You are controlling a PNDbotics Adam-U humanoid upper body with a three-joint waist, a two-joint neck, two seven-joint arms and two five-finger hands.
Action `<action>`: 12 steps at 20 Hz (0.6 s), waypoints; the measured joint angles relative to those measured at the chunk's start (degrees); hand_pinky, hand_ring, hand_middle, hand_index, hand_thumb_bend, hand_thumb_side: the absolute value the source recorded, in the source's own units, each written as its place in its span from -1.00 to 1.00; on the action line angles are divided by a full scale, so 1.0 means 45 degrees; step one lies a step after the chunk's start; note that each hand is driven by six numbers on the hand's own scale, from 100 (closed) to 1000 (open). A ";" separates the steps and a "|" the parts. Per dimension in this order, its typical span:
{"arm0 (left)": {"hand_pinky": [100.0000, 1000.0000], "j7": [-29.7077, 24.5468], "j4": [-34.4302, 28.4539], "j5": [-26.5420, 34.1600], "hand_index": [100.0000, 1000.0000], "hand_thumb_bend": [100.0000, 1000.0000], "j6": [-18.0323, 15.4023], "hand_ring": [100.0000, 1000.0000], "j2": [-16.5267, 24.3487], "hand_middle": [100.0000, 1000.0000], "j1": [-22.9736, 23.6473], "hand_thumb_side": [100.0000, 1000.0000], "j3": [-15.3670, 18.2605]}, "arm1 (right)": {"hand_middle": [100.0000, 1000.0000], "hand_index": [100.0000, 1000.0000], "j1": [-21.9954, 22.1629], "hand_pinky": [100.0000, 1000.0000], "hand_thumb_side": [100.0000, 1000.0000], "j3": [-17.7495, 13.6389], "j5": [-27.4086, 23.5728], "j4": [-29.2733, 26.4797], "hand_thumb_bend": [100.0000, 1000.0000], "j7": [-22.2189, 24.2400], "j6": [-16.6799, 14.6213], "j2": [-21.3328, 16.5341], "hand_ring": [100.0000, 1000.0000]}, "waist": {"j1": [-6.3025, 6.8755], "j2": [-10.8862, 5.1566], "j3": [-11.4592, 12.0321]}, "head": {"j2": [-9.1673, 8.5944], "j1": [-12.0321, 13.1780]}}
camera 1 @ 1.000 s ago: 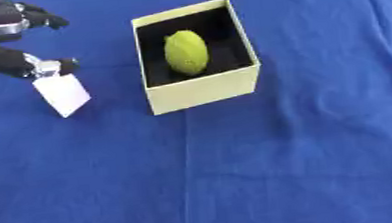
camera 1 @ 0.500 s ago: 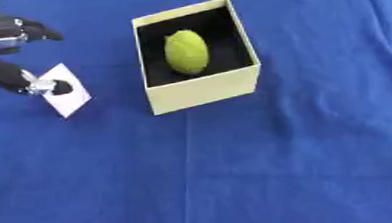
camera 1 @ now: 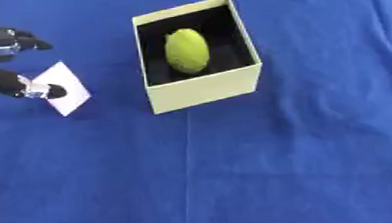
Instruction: Pick up objects on the table and place them in the box.
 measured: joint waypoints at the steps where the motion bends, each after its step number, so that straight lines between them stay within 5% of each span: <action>1: 0.98 0.0048 0.0076 0.0003 1.00 -0.11 0.0086 0.88 -0.0008 0.73 0.0004 1.00 0.0009 | -0.08 0.44 0.0003 0.94 -0.18 0.0000 0.0015 0.0000 -1.00 0.0023 0.0027 0.0007 0.93 | -0.0003 0.0010 0.0002 | 0.0000 0.0003; 12: 0.99 0.0064 0.0507 0.0129 1.00 -0.08 0.0503 0.87 -0.0249 0.72 0.0007 1.00 -0.0107 | -0.11 0.41 0.0127 0.95 -0.18 0.0051 0.0067 0.0000 -1.00 0.0276 0.0383 0.0265 0.92 | 0.0002 0.0049 -0.0009 | -0.0005 0.0058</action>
